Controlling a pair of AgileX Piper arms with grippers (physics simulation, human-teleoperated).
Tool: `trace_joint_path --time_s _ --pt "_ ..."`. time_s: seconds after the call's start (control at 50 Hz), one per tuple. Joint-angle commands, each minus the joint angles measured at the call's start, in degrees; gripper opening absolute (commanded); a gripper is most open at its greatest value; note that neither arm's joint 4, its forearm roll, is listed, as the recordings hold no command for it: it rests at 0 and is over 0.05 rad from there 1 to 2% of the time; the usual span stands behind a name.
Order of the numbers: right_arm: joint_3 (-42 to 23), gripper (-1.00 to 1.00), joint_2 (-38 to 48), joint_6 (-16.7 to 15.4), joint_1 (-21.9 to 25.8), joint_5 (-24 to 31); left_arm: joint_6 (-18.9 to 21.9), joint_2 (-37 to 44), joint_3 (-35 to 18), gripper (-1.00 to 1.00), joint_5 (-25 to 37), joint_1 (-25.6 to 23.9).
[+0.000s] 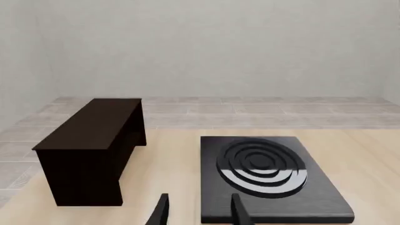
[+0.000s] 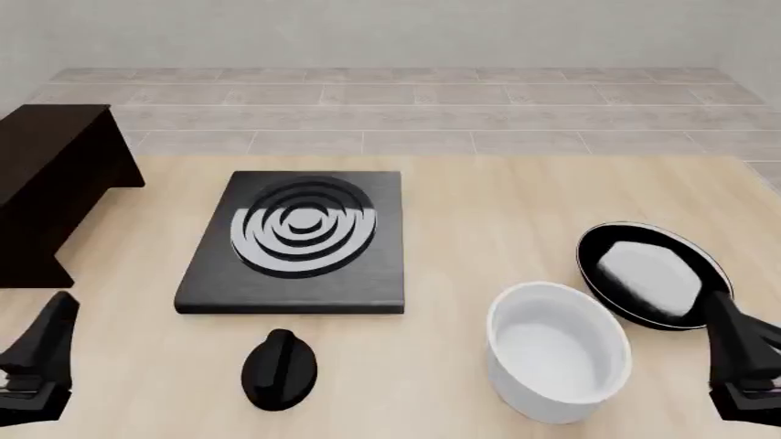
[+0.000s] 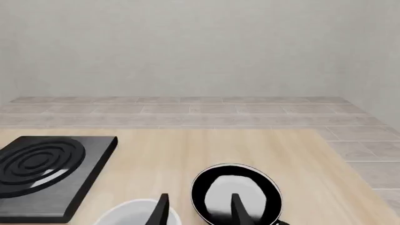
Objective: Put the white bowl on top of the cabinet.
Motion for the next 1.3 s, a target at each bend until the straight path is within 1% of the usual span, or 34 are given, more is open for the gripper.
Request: trace_joint_path --time_s 0.02,0.16,0.18,0.24,0.26,0.3,0.32,0.34,0.4,0.42,0.44,0.54,0.58,0.64,0.66,0.7,0.72,0.74,0.78,0.8,0.82,0.86,0.88,0.94,0.96,1.0,1.04,1.06,1.08,1.1,1.12,1.16,1.2,1.3 --pt "-0.1 1.0 0.6 0.0 0.0 -0.4 0.6 0.0 -0.5 1.0 -0.1 -0.3" --pt "-0.2 1.0 0.3 0.0 0.0 0.0 1.2 0.0 -0.8 1.0 -0.6 -0.4" --pt "0.0 1.0 0.9 0.0 0.0 -0.8 1.1 0.0 -0.9 1.0 -0.5 -0.4" --pt "0.0 1.0 0.9 0.0 0.0 -0.8 1.2 0.0 -1.7 1.0 0.4 -0.6" --pt "-0.1 1.0 0.6 0.0 0.0 -0.5 2.0 0.4 -2.0 1.0 2.0 -1.2" --pt "-0.1 1.0 0.5 0.0 0.0 -0.3 1.7 0.2 -2.9 1.0 2.3 -1.6" --pt "-0.1 1.0 0.7 0.0 0.0 -0.5 2.9 0.6 -3.5 1.0 3.4 -3.5" --pt "-0.1 1.0 0.7 0.0 0.0 -0.5 3.0 0.4 -3.8 1.0 4.0 -3.9" --pt "-0.1 1.0 0.7 0.0 0.0 -0.5 3.5 1.6 -4.6 1.0 3.9 -5.6" --pt "-0.1 1.0 0.7 0.0 0.0 -0.5 2.2 2.3 -5.1 1.0 3.7 -5.8" --pt "-0.2 1.0 0.6 0.0 0.0 -0.4 2.8 3.4 -6.7 1.0 3.7 -7.9" --pt "-0.2 1.0 0.7 0.0 0.0 -0.4 2.2 6.9 -9.1 1.0 2.8 -9.7" --pt "-0.2 1.0 0.8 0.0 0.0 -0.5 3.6 8.6 -10.0 1.0 2.0 -11.6" --pt "-0.2 1.0 0.9 0.0 0.0 -0.6 3.5 11.8 -11.4 1.0 0.6 -12.6" --pt "-0.2 1.0 0.8 0.0 0.0 -0.5 2.5 12.6 -12.0 1.0 0.4 -13.3" --pt "-0.2 1.0 0.7 0.0 0.0 -0.4 3.2 15.7 -12.7 1.0 -1.0 -14.1" --pt "-0.2 1.0 0.7 0.0 0.0 -0.4 3.2 15.7 -12.7 1.0 -1.0 -14.1" --pt "-0.3 1.0 0.5 0.0 0.0 -0.2 3.4 16.6 -13.6 1.0 -1.3 -15.4" --pt "-0.3 1.0 0.6 0.0 0.0 -0.2 3.6 17.5 -13.9 1.0 -1.5 -15.4" --pt "-0.3 1.0 0.6 0.0 0.0 -0.2 4.5 18.8 -14.4 1.0 -1.9 -16.1" --pt "-0.3 1.0 0.6 0.0 0.0 -0.3 3.9 19.2 -14.8 1.0 -1.9 -16.5" --pt "-0.4 1.0 0.3 0.0 0.0 0.2 5.8 22.1 -15.8 1.0 -2.6 -18.0" --pt "-0.3 1.0 0.5 0.0 0.0 -0.2 5.5 22.7 -16.1 1.0 -2.6 -18.8" --pt "-0.3 1.0 0.4 0.0 0.0 0.0 7.4 26.1 -17.6 1.0 -3.4 -21.8" --pt "-0.3 1.0 0.4 0.0 0.0 0.0 7.3 25.6 -18.1 1.0 -3.1 -22.0" --pt "-0.3 1.0 0.4 0.0 0.0 0.0 8.6 27.5 -18.9 1.0 -3.5 -23.0" --pt "-0.2 1.0 0.8 0.0 0.0 -0.5 8.1 28.4 -20.0 1.0 -3.3 -23.7" --pt "-0.2 1.0 0.8 0.0 0.0 -0.5 9.3 30.4 -20.5 1.0 -4.0 -24.3" --pt "-0.2 1.0 0.8 0.0 0.0 -0.5 9.3 30.5 -20.5 1.0 -4.0 -24.3" --pt "-0.1 1.0 0.8 0.0 0.0 -0.6 9.5 33.2 -21.7 1.0 -3.9 -24.4" --pt "-0.2 1.0 0.6 0.0 0.0 -0.3 8.8 33.2 -22.4 1.0 -3.6 -25.4" --pt "-0.2 1.0 0.7 0.0 0.0 -0.4 9.7 34.3 -23.0 1.0 -3.5 -26.5" --pt "-0.2 1.0 0.6 0.0 0.0 -0.3 9.3 34.8 -23.6 1.0 -3.3 -27.2" --pt "-0.2 1.0 0.8 0.0 0.0 -0.6 10.8 38.5 -25.6 1.0 -3.2 -30.2"
